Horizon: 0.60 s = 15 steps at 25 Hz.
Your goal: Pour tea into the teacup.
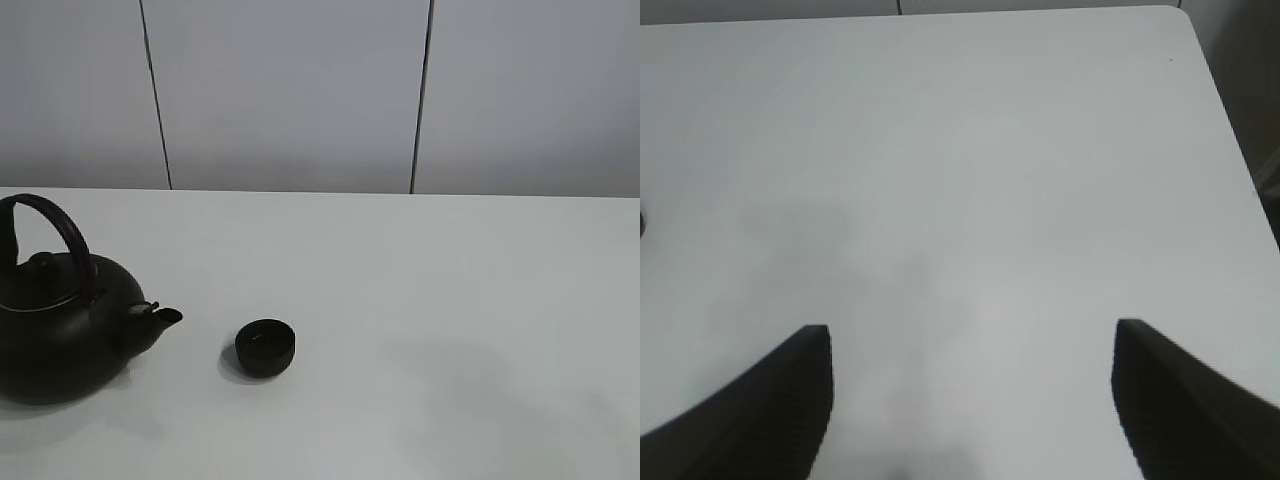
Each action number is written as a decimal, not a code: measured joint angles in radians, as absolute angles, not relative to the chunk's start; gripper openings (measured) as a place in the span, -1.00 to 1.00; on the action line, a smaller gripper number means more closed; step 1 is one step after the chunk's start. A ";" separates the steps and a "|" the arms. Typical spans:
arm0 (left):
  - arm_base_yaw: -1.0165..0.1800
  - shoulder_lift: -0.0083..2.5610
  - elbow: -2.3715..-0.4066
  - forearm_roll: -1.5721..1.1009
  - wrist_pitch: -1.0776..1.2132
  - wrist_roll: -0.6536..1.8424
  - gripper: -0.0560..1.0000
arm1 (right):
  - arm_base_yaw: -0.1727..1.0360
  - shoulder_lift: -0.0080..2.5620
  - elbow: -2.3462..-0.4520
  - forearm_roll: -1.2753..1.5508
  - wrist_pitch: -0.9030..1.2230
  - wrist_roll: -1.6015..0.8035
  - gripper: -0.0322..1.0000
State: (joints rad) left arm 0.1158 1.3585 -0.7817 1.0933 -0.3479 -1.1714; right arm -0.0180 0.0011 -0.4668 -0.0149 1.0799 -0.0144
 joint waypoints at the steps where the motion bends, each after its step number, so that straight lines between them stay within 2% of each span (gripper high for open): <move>1: 0.114 1.329 -0.790 1.087 -0.327 -1.187 -0.31 | -0.018 0.001 -0.467 -0.015 1.080 -0.014 0.10; 7: 0.114 1.178 -0.804 0.970 -0.201 -1.158 -0.31 | -0.018 0.001 -0.467 -0.015 1.080 -0.014 0.10; 12: 0.114 1.044 -0.832 0.822 -0.008 -0.963 -0.31 | -0.018 0.001 -0.467 -0.015 1.080 -0.014 0.10; 15: 0.114 0.973 -0.903 0.696 0.183 -0.760 -0.31 | -0.018 0.001 -0.467 -0.015 1.080 -0.014 0.10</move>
